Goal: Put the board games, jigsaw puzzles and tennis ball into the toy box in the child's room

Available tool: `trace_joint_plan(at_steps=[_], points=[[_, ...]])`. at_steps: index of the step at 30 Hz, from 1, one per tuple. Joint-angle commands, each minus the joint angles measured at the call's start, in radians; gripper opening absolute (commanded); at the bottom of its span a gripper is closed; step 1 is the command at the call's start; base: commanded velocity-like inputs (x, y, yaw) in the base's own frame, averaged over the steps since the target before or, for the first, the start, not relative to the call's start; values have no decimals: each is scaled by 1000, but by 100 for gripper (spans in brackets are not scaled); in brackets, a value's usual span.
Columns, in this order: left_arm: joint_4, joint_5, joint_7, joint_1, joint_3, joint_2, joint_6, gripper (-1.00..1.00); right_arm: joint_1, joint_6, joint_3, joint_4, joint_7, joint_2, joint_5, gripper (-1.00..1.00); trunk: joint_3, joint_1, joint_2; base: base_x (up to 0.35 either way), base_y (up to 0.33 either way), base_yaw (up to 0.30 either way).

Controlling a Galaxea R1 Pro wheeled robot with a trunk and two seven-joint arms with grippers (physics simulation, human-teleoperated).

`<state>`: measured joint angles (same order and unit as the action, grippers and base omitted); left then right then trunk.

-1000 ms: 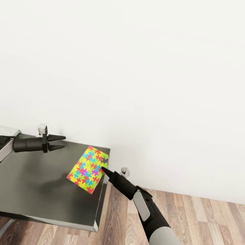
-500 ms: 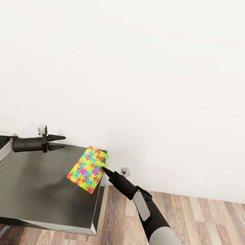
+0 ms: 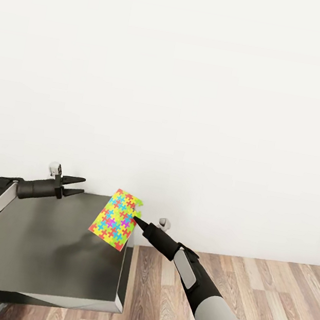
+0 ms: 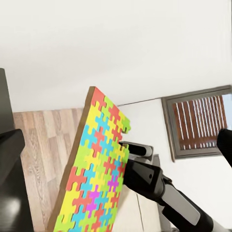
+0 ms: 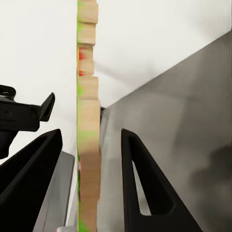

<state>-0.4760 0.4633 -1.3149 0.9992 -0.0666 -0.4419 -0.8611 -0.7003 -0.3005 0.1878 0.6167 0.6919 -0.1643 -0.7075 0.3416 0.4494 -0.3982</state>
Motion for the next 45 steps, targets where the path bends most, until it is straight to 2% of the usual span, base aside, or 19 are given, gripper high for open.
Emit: trace_joint_plan(at_steps=[1, 18, 45], points=[[0, 8, -3, 1, -8, -1, -2, 100, -1, -9, 1, 0, 0, 0, -10, -100, 0, 1, -2, 0, 0, -78], [0, 9, -4, -1, -8, 0, 10, 100, -1, -8, 2, 0, 0, -1, -10, -100, -28, 1, -2, 0, 0, -52], [-3, 9, -4, -2, -9, 3, 13, 100, -1, -6, 4, 2, 0, -2, -10, -100, -73, 1, -2, 0, 0, 27]])
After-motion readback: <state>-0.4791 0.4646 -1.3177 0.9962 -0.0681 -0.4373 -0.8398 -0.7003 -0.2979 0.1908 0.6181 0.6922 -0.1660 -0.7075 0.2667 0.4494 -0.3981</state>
